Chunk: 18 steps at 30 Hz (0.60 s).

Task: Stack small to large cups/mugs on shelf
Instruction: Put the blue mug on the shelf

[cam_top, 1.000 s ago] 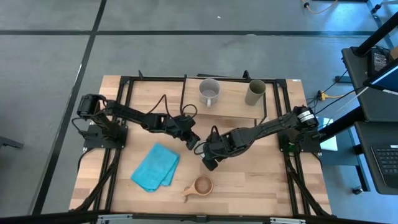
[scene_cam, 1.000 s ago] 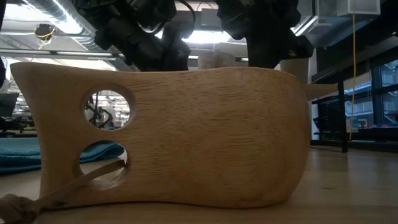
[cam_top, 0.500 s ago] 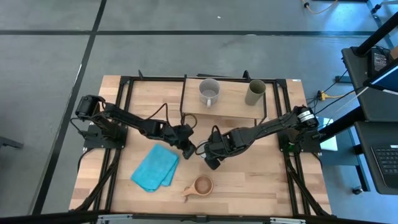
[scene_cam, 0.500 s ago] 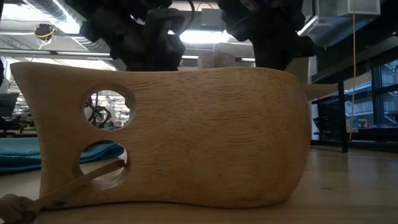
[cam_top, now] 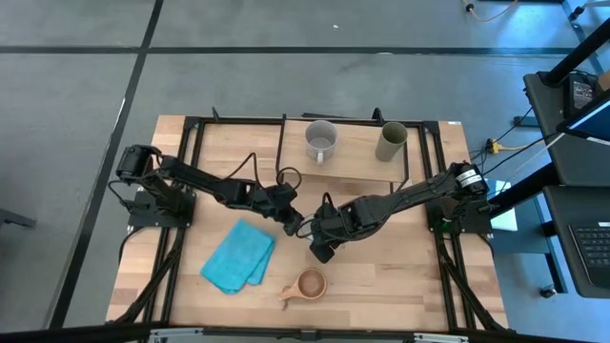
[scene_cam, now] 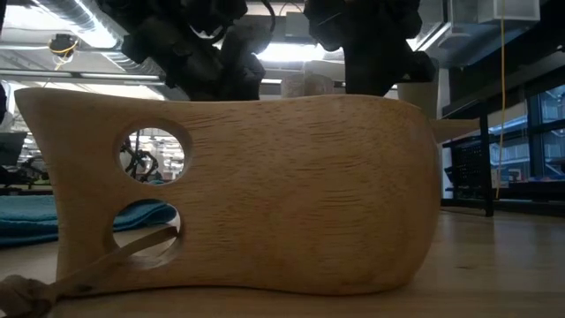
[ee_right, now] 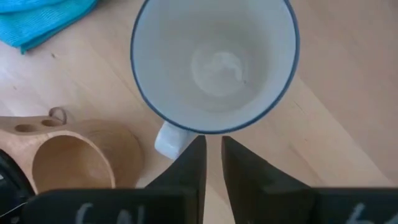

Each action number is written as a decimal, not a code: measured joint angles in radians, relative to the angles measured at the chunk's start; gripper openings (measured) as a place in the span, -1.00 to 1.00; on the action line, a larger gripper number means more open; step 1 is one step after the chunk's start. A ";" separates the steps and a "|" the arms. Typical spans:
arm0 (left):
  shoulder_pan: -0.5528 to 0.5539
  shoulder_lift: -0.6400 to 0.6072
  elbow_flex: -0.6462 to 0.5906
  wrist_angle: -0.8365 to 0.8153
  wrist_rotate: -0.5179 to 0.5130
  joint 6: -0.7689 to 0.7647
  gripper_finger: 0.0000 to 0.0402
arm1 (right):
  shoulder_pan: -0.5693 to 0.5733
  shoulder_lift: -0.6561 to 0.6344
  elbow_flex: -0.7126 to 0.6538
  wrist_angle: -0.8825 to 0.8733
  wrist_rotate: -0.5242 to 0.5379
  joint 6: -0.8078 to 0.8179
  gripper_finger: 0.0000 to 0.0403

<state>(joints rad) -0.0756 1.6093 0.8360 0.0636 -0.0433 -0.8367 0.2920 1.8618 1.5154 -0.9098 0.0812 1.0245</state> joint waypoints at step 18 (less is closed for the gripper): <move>0.064 0.000 -0.001 0.054 0.022 0.036 -0.68 | 0.000 0.000 0.000 0.079 -0.022 0.020 -0.74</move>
<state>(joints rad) -0.0114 1.6096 0.8349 0.1176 -0.0217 -0.8007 0.2924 1.8614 1.5154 -0.8311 0.0588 1.0447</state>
